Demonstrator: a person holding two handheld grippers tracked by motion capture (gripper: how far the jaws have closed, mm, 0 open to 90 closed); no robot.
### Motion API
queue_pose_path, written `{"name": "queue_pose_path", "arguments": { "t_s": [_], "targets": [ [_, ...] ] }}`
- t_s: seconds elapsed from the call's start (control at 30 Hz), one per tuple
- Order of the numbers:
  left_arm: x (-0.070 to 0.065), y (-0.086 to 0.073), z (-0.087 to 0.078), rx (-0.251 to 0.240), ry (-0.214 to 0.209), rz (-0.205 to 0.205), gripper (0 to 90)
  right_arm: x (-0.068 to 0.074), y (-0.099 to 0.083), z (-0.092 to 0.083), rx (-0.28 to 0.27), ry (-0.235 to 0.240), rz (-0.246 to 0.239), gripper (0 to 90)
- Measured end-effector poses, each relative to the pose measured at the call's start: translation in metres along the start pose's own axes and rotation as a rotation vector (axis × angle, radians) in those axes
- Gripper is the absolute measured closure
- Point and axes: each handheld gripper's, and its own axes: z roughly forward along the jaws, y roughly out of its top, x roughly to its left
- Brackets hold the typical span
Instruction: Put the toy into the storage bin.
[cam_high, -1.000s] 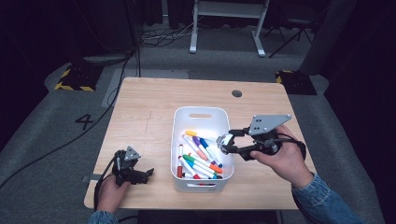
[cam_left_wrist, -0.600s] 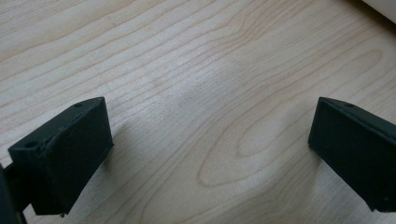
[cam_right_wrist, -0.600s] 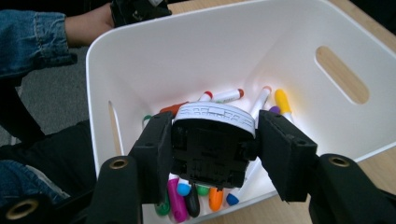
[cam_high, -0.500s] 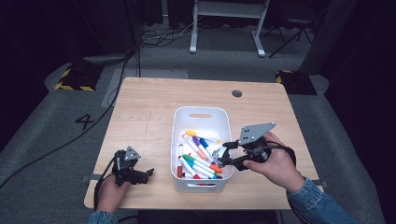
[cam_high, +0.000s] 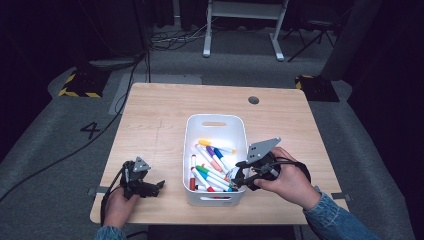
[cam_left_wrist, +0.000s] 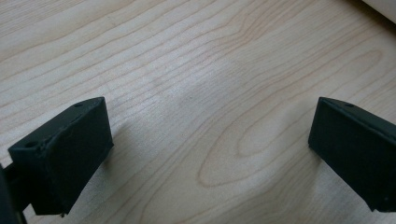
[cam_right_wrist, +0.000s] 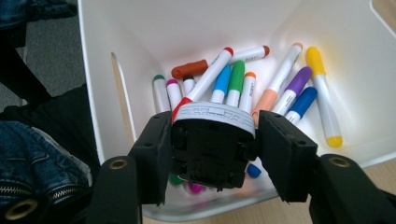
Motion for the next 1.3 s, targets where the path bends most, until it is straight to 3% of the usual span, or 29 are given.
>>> {"name": "queue_pose_path", "arguments": {
  "t_s": [0.1, 0.2, 0.27, 0.3, 0.6, 0.7, 0.9, 1.13, 1.17, 1.3],
  "targets": [
    [0.0, 0.0, 0.0, 0.002, -0.002, 0.0, 0.0, 0.0, 0.0, 0.002, 0.018, -0.003, 0.013, 47.0],
    [0.0, 0.0, 0.0, 0.0, 0.0, 0.0, 0.0, 0.001, 0.0, 0.004, 0.018, 0.026, 0.041, 44.1],
    [0.0, 0.0, 0.0, 0.001, -0.002, 0.002, 0.0, 0.001, 0.0, 0.005, -0.002, 0.025, 0.054, 30.6],
    [0.0, 0.0, 0.0, 0.002, -0.003, 0.003, 0.0, 0.001, 0.0, 0.005, -0.013, 0.018, 0.051, 28.8],
    [0.0, 0.0, 0.0, -0.001, -0.003, 0.002, 0.0, -0.006, -0.004, -0.009, -0.111, -0.004, 0.055, 26.4],
    [0.0, -0.001, 0.0, -0.003, -0.011, 0.002, 0.0, -0.012, -0.008, -0.023, -0.153, -0.042, 0.08, 26.5],
    [0.0, -0.001, 0.0, -0.003, -0.006, 0.005, 0.0, -0.024, -0.019, -0.042, -0.184, -0.092, 0.117, 26.5],
    [0.0, -0.001, -0.001, -0.001, -0.012, 0.001, 0.0, -0.037, -0.036, -0.057, -0.207, -0.153, 0.165, 26.5],
    [0.0, -0.001, -0.001, -0.001, -0.011, 0.0, 0.0, -0.041, -0.043, -0.06, -0.214, -0.172, 0.194, 26.5],
    [0.0, -0.001, -0.001, -0.001, -0.012, 0.001, 0.0, -0.048, -0.059, -0.066, -0.209, -0.23, 0.234, 26.8]
  ]
}}
